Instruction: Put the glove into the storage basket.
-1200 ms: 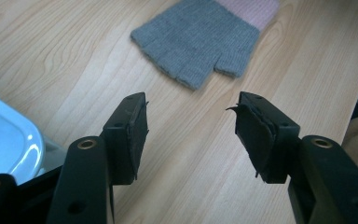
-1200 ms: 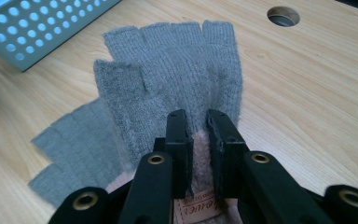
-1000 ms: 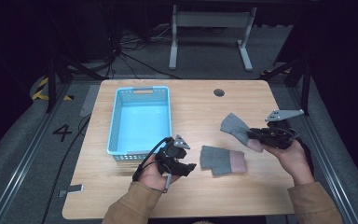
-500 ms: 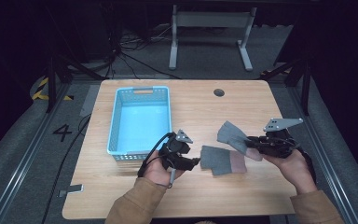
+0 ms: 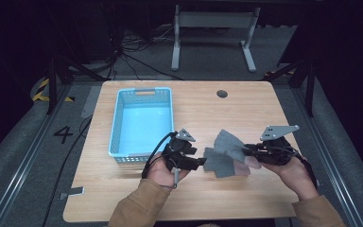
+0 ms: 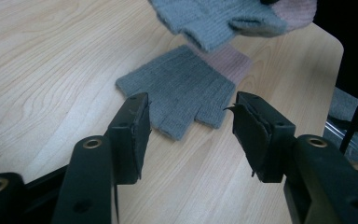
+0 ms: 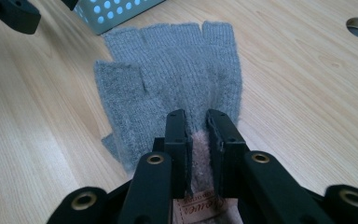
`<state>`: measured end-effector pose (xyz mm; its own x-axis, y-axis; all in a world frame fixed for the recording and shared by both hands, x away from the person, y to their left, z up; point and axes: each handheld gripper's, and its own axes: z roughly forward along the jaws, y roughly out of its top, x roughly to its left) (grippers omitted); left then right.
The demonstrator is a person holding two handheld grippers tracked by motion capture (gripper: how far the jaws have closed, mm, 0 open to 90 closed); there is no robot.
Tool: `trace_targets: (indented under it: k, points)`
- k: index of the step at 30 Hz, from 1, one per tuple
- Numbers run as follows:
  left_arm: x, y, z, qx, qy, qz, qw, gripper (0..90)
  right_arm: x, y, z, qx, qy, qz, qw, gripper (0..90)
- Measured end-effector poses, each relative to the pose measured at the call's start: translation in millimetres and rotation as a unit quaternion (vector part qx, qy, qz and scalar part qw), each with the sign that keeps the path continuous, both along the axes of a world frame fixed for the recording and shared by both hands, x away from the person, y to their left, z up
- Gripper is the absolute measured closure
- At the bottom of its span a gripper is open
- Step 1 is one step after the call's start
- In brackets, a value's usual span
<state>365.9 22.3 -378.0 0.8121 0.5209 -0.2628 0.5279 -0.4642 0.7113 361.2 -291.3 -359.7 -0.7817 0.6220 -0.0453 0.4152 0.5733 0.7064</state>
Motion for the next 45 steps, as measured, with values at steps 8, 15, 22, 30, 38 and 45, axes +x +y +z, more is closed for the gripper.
trace_targets:
  k: [8,15,22,30,38,45]
  points:
    - [0.5,-1.6,-2.9,0.001,0.000,-0.010,0.9999,50.8,0.8,9.7,-11.7,-0.020,0.002,0.032,0.9993,79.2]
    - [-1.0,-2.6,-4.3,0.004,-0.008,-0.019,0.9998,54.4,5.1,14.4,-22.8,-0.030,0.012,0.035,0.9988,79.1]
    - [-4.8,-6.6,-7.3,0.035,-0.024,-0.037,0.9984,59.1,7.1,19.9,-30.9,-0.040,0.021,0.042,0.9981,78.9]
    - [-5.0,-9.4,-9.5,0.034,-0.014,-0.047,0.9982,58.9,9.2,23.5,-39.2,-0.054,0.029,0.048,0.9970,78.7]
    - [-5.8,-12.1,-14.3,0.055,-0.009,-0.045,0.9974,60.1,10.0,25.6,-44.8,-0.062,0.034,0.048,0.9963,78.2]
    - [-5.2,-12.7,-13.5,0.056,-0.010,-0.056,0.9968,59.4,9.6,22.0,-39.0,-0.038,0.034,0.041,0.9978,63.1]
